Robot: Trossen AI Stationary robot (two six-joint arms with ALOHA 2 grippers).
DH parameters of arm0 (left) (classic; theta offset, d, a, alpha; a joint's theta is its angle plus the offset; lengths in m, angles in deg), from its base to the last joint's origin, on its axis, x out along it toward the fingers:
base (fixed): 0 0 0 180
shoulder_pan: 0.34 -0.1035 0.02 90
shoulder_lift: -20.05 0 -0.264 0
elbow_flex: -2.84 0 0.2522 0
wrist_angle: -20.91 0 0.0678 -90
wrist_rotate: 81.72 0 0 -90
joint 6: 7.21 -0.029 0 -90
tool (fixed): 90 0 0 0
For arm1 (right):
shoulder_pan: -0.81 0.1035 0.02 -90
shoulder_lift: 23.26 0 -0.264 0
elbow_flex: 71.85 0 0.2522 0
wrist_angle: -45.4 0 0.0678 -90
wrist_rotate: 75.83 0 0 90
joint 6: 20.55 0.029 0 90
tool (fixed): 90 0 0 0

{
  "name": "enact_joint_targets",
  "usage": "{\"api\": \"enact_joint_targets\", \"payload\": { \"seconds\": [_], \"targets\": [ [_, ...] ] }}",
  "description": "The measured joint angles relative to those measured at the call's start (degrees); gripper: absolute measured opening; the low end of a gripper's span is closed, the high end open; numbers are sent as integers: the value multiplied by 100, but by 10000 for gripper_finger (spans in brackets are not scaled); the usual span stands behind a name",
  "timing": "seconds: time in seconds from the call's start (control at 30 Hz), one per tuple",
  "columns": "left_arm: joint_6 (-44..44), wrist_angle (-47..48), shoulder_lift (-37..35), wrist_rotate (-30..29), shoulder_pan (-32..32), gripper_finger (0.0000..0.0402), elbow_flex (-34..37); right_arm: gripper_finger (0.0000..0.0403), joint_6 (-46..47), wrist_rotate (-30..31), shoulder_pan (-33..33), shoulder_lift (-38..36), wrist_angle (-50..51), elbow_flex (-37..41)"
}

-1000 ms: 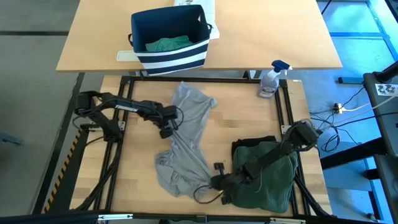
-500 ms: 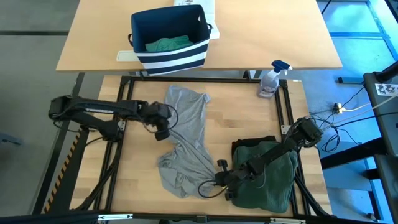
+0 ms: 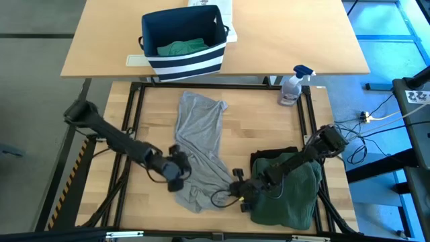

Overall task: Fold Laundry from Bin
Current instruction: Fold the gray shirt

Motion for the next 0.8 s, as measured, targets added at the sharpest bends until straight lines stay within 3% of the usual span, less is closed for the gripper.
{"api": "enact_joint_targets", "payload": {
  "seconds": [0.23, 0.37, 0.5, 0.8],
  "targets": [
    [484, -651, 1063, 234, 210, 37, -2, 20, -88, -32, -58, 0, 4, 0],
    [906, -652, 1451, 846, 308, 37, -2, 20, -90, -32, -60, 0, 17, 0],
    [1270, -656, 1501, 1516, 630, 37, -4, 21, -90, -32, -60, 0, 24, -2],
    [2731, -508, 1413, 2194, 1742, 37, -9, 21, -81, -30, -62, -7, 158, -13]
  ]
}}
